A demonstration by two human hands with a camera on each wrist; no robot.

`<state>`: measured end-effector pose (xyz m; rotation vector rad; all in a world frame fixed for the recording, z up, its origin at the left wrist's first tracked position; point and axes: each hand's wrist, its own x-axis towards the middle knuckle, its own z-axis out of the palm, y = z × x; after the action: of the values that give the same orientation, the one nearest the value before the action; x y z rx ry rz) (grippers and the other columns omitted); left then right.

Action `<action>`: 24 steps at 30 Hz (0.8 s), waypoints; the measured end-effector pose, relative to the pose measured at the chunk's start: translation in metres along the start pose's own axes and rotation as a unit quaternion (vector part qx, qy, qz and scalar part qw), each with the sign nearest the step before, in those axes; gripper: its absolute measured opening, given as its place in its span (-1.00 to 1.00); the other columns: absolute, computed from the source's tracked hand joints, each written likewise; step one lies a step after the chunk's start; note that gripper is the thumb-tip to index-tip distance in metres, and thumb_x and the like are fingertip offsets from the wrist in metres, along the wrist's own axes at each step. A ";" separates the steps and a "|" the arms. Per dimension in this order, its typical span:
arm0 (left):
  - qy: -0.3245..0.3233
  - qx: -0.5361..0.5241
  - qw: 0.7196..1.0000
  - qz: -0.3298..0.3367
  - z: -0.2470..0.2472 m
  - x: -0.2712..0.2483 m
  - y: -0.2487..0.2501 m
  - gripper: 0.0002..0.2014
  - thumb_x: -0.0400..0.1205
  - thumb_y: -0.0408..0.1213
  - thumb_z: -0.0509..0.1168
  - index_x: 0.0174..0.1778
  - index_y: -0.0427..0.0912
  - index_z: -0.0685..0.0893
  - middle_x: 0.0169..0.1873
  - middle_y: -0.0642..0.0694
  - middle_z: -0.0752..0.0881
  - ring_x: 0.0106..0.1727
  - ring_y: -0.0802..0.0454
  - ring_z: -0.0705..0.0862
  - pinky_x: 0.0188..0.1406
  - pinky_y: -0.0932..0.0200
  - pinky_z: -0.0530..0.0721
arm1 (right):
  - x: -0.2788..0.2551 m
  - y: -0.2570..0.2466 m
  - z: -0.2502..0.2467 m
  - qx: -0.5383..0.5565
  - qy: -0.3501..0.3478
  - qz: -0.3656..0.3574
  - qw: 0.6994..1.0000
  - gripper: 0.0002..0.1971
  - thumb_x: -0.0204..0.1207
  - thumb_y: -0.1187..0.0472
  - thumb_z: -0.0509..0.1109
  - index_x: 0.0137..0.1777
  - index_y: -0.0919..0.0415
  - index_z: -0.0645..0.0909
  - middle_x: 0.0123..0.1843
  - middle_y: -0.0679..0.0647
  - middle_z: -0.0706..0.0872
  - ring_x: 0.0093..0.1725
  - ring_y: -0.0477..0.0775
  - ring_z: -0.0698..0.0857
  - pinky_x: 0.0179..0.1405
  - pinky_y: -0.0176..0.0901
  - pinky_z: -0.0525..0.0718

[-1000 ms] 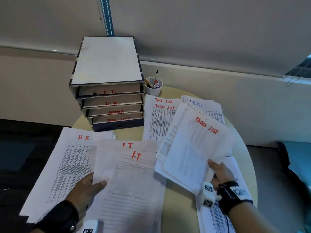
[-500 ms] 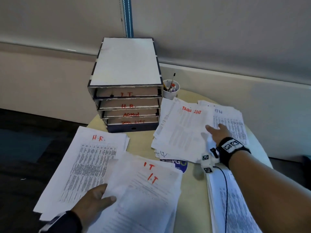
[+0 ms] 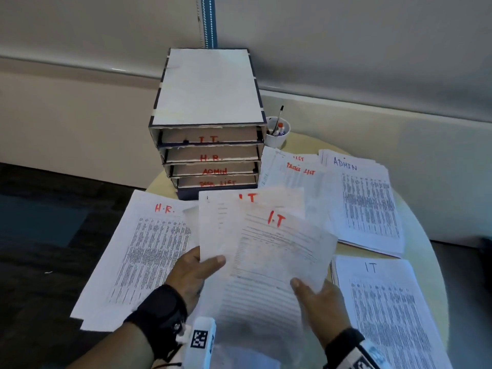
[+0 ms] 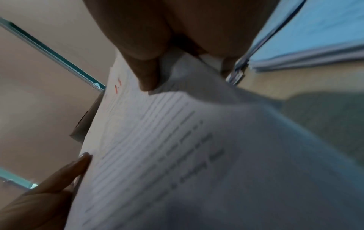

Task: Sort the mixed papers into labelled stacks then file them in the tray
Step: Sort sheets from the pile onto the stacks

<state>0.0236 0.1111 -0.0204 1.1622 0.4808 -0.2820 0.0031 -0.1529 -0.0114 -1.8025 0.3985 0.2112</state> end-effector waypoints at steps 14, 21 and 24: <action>-0.006 0.296 0.953 0.062 0.020 -0.019 -0.017 -0.62 0.60 -0.22 0.47 -0.51 -0.27 0.61 -0.52 -0.02 0.57 -0.42 0.04 0.50 -0.33 0.19 0.50 | -0.023 0.029 -0.053 0.087 0.109 0.065 0.988 -0.91 0.50 0.42 0.51 -0.23 0.35 0.78 -0.31 0.22 0.79 -0.30 0.15 0.69 -0.22 -0.04 0.67; 0.021 0.340 0.932 0.125 0.019 -0.015 -0.006 -0.87 0.51 -0.50 0.49 -0.23 -0.19 0.73 -0.14 0.00 0.78 -0.21 0.35 0.67 -0.20 0.51 0.54 | -0.022 0.094 -0.157 0.004 0.237 0.122 0.964 -0.62 0.33 -0.02 0.69 -0.02 0.25 0.77 -0.17 0.15 0.86 -0.14 0.19 0.81 0.04 0.17 0.75; -0.006 0.348 0.929 0.123 0.008 -0.013 -0.001 -0.77 0.52 -0.56 0.46 -0.11 -0.11 0.74 0.01 0.12 0.77 0.02 0.55 0.63 0.07 0.52 0.49 | -0.001 0.193 -0.235 -0.034 0.187 0.183 0.965 -0.29 0.07 -0.28 0.73 0.19 0.05 0.73 0.02 0.12 0.87 0.00 0.26 0.85 0.12 0.38 0.74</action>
<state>0.0142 0.1030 -0.0120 1.8965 0.2134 -0.2458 -0.0854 -0.4215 -0.1219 -1.8244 1.0074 0.1409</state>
